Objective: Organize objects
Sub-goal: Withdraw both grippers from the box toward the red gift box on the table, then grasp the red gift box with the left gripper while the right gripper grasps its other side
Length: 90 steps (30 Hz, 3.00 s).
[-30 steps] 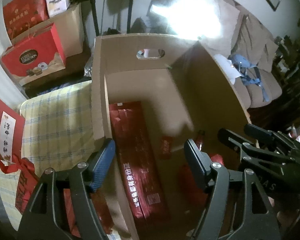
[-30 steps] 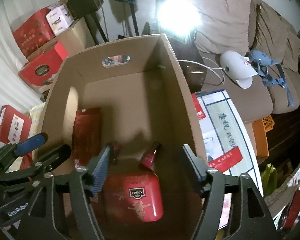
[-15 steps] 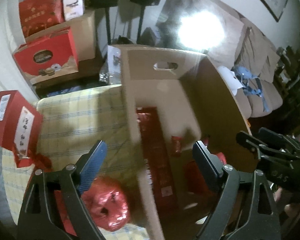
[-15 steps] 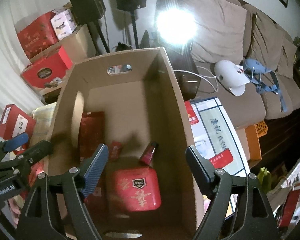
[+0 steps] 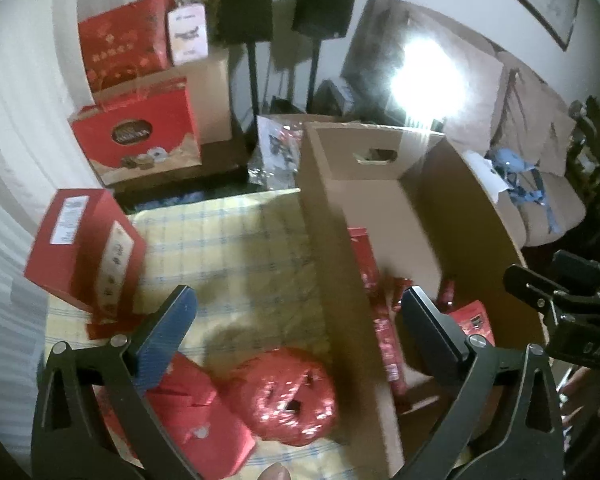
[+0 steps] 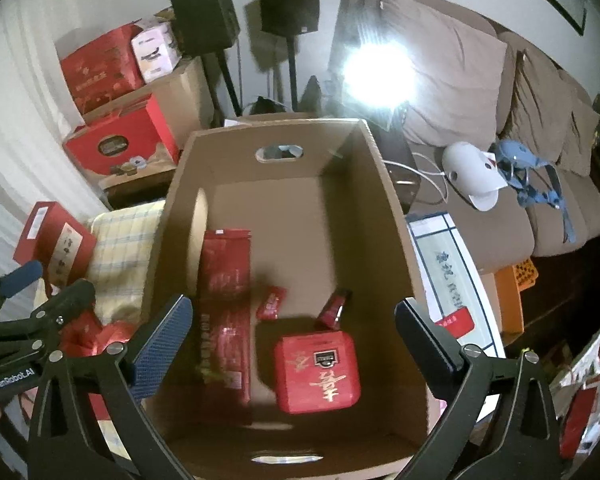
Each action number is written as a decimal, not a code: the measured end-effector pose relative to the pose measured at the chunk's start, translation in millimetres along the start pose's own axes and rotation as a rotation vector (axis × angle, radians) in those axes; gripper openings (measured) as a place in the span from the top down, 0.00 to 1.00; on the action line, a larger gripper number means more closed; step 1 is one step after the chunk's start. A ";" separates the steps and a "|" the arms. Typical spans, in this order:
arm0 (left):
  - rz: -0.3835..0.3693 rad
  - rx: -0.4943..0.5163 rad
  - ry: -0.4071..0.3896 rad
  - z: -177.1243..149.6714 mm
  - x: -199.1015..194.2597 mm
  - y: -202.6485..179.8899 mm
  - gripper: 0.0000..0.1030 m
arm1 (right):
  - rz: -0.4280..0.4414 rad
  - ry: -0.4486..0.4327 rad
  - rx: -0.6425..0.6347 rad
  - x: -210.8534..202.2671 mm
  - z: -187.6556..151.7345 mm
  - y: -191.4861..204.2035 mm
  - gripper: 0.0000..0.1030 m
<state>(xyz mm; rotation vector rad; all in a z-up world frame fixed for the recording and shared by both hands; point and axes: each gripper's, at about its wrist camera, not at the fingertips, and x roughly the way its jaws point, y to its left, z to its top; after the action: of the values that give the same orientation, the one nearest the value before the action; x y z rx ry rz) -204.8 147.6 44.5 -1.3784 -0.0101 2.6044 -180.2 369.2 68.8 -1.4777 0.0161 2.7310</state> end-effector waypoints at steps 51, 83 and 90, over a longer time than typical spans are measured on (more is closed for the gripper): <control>0.060 -0.193 -0.026 -32.8 -31.2 190.1 0.05 | 0.179 -0.009 -0.203 26.9 6.5 179.3 0.01; -0.047 -0.360 -0.023 -28.3 22.3 292.5 0.37 | 0.392 0.088 -0.229 92.2 28.1 287.2 0.50; -0.107 -0.382 -0.030 -23.7 32.1 296.1 0.37 | 0.475 0.157 -0.192 114.6 26.6 298.7 0.54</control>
<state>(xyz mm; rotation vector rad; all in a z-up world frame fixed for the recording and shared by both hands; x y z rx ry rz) -252.7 -139.3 -23.8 -1.4019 -0.5972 2.6237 -276.1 74.5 -15.0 -1.9616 0.1293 3.0328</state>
